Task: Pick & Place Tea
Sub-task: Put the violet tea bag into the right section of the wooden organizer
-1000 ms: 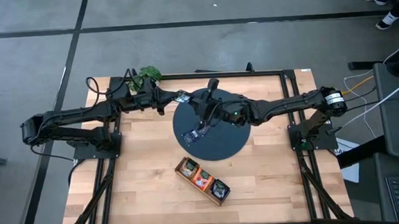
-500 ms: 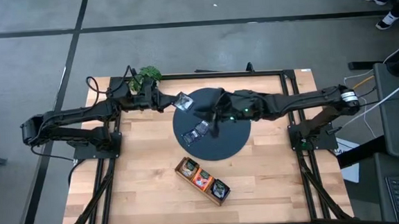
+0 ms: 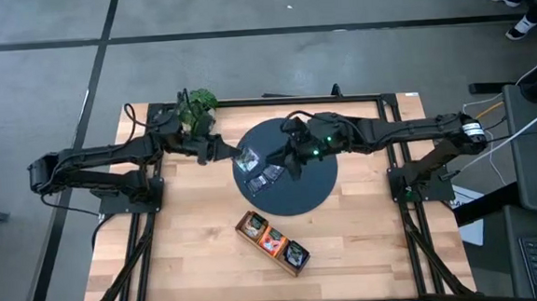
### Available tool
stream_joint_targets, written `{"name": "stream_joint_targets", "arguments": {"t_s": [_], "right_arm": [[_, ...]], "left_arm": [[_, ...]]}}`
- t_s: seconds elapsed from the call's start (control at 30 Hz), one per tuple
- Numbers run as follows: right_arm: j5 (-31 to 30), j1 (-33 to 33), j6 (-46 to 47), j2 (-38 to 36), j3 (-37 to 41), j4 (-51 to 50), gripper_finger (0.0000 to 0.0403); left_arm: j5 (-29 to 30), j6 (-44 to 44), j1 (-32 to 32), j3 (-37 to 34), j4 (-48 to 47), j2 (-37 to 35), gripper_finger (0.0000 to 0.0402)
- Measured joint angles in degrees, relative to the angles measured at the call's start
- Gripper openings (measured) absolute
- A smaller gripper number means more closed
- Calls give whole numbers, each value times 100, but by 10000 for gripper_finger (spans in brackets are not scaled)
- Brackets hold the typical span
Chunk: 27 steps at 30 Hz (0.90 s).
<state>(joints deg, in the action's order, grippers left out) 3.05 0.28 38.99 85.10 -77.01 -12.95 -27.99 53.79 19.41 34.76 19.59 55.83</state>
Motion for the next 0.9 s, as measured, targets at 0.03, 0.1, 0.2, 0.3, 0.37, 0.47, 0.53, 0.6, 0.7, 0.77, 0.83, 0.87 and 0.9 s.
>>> {"name": "stream_joint_targets", "arguments": {"t_s": [0.03, 0.1, 0.2, 0.3, 0.37, 0.47, 0.53, 0.6, 0.7, 0.77, 0.83, 0.87, 0.9], "right_arm": [[4, -11, 1, 0, 0, -5, 86], [26, -44, -1, 0, 0, -27, 86], [26, -97, 0, 0, 0, -35, 86], [179, -174, 4, 0, 0, -35, 86], [303, -235, 60, 0, 0, -37, 86], [336, -322, 74, 26, 0, -72, 92], [457, -386, 63, 44, 0, -107, 107], [487, -419, 59, 103, -8, -83, 128], [388, -430, -125, 159, -4, -198, 162], [297, -429, -341, 178, -4, -227, 178], [271, -431, -473, 181, -4, -210, 189], [265, -431, -486, 181, -4, -197, 192], [260, -433, -486, 181, -4, -193, 193]], "left_arm": [[0, -234, -33, 0, -89, 0, 2], [22, -683, -87, -2, -172, 2, 2], [215, -1251, -186, -2, -178, 2, 2], [369, -1618, -264, -1, -179, 4, 2], [440, -1791, -312, 93, -312, 59, 2], [454, -2212, -395, 428, -671, 229, 2], [454, -2571, -447, 726, -990, 384, 2], [449, -2912, -485, 1024, -1349, 562, 2], [376, -3354, -489, 1379, -1852, 801, 2], [335, -3572, -487, 1540, -2170, 908, 2], [337, -3737, -487, 1630, -2289, 995, 2], [336, -3799, -487, 1649, -2295, 1024, 2], [334, -3850, -487, 1670, -2289, 1047, 2]]}}
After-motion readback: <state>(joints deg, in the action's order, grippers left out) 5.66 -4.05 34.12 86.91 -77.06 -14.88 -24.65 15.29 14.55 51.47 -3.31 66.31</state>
